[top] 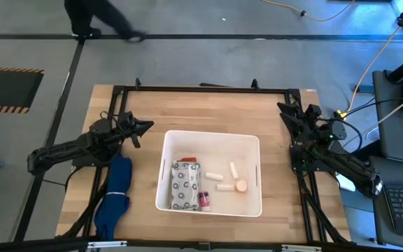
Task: Pick & place medical supplies in basket/bin
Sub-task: Return to Home Position
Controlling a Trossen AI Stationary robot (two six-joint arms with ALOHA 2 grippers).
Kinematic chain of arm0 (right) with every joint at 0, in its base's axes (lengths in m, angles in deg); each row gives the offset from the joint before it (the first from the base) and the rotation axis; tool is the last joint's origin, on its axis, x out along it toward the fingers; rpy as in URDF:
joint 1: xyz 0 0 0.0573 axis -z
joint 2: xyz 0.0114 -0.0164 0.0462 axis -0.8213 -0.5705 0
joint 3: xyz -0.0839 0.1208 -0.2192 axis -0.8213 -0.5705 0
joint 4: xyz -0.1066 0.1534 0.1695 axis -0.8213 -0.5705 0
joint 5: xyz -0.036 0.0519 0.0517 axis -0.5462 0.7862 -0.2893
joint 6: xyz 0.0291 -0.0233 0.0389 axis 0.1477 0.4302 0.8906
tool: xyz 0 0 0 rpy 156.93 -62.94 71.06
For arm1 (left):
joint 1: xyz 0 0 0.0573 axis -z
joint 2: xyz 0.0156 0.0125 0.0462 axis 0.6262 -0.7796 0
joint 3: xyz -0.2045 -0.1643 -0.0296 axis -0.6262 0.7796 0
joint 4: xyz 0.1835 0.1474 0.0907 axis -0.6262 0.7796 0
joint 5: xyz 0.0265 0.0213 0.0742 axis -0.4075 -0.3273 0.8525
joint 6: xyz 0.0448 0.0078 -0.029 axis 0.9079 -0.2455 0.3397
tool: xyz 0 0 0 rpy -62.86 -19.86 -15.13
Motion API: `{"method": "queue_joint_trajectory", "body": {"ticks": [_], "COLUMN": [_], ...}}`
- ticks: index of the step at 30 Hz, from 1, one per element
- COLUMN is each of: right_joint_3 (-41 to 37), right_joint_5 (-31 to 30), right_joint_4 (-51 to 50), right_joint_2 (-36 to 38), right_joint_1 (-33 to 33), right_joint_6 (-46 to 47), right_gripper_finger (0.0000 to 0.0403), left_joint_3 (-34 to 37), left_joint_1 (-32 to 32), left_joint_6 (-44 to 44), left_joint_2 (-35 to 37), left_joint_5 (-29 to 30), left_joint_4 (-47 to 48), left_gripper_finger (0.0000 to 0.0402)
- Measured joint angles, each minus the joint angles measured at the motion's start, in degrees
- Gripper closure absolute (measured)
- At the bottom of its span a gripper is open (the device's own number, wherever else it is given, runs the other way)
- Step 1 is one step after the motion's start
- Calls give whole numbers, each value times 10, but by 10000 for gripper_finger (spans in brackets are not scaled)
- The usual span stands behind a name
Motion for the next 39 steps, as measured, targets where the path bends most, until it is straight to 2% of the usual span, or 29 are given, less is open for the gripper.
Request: {"method": "queue_joint_trajectory", "body": {"ticks": [3,13,19,25,33,39], "right_joint_3": [0,1,1,1,1,1], "right_joint_5": [-4,-69,-134,-103,-101,-197], "right_joint_4": [-11,-89,-155,-171,-136,-162], "right_joint_2": [2,0,0,0,0,0], "right_joint_1": [0,0,0,-6,-80,-128], "right_joint_6": [-8,-157,-227,-226,-224,-257], "right_gripper_finger": [74,74,74,74,74,74], "left_joint_3": [-2,-2,-2,-2,-2,-2], "left_joint_1": [0,-1,-1,-1,-1,-1], "left_joint_6": [12,26,26,26,26,26], "left_joint_2": [30,22,22,22,22,22], "left_joint_5": [1,9,3,3,2,2], "left_joint_4": [16,15,16,17,17,17], "left_gripper_finger": [384,384,384,384,384,384]}}
